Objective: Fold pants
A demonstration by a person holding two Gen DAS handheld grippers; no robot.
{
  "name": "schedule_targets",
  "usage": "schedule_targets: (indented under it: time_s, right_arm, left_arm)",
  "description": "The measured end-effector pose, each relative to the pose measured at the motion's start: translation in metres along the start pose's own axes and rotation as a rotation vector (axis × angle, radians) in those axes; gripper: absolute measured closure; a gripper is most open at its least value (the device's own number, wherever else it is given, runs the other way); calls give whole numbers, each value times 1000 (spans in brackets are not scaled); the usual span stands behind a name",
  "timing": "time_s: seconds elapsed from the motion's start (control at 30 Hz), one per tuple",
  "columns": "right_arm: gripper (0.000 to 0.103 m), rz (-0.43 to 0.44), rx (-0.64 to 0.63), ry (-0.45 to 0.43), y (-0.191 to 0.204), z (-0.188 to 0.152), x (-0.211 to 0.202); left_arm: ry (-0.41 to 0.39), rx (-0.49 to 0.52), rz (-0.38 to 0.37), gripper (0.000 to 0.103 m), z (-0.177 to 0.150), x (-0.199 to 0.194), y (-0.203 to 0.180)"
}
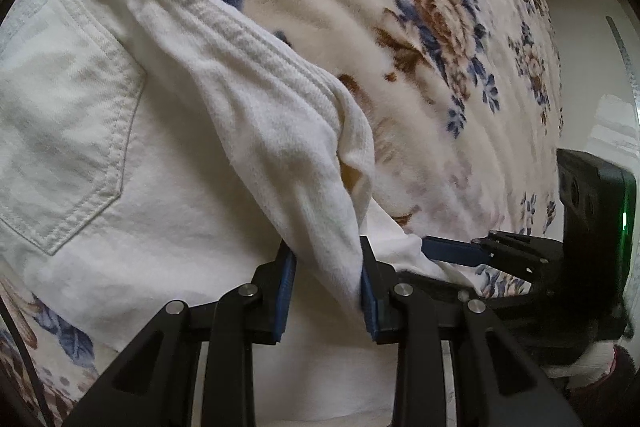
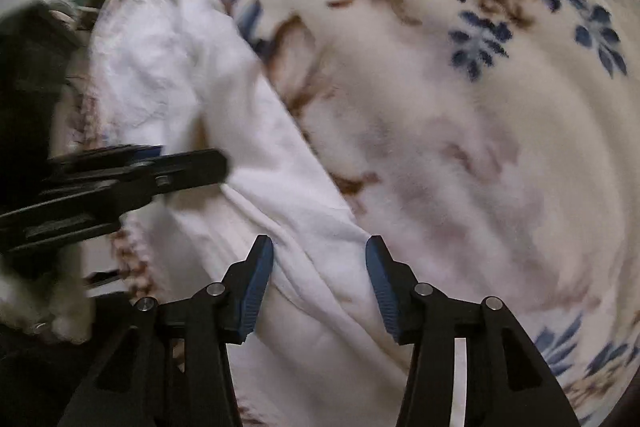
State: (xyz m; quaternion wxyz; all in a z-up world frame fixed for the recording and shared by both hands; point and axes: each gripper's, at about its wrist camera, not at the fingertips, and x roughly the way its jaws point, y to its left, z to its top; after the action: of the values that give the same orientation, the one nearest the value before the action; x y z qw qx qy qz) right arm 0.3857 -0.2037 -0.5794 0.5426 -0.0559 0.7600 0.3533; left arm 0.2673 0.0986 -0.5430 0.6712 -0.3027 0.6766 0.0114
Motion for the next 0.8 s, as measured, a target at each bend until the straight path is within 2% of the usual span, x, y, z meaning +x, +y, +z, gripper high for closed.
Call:
schedule_targets:
  time_s: [0.1, 0.27, 0.37, 0.43, 0.47, 0.5, 0.53, 0.57, 0.67, 0.73, 0.8]
  right_arm:
    - [55, 42, 65, -44, -11, 3, -11]
    - [55, 88, 25, -104, -1, 7, -29]
    - [55, 77, -26, -88, 15, 18, -20]
    - [55, 58, -58, -78, 27, 24, -11]
    - [55, 42, -79, -83, 34, 27, -6]
    - [66, 15, -81, -100, 36, 29, -5]
    - [93, -7, -55, -116, 36, 36, 0]
    - [97, -16, 31, -140, 22, 40, -4]
    - [97, -55, 179, -248, -13, 44, -37]
    - [96, -50, 222, -248, -25, 45, -46]
    - [96, -10, 196, -221, -25, 43, -54]
  left_arm:
    - [-15, 20, 21, 77, -3, -3, -1]
    - [-19, 21, 50, 77, -11, -4, 9]
    - [-8, -5, 48, 77, -11, -1, 16]
    - [-16, 15, 58, 81, -11, -3, 13]
    - [-20, 18, 67, 79, -12, -4, 13]
    - [-20, 20, 64, 78, -11, -4, 14]
    - [-19, 21, 67, 78, -11, -4, 14]
    - [-17, 16, 63, 78, -10, -3, 15]
    - [-22, 19, 57, 78, -7, -4, 16]
    - [-22, 12, 45, 78, -4, -5, 15]
    - [-20, 7, 36, 78, -1, -5, 14]
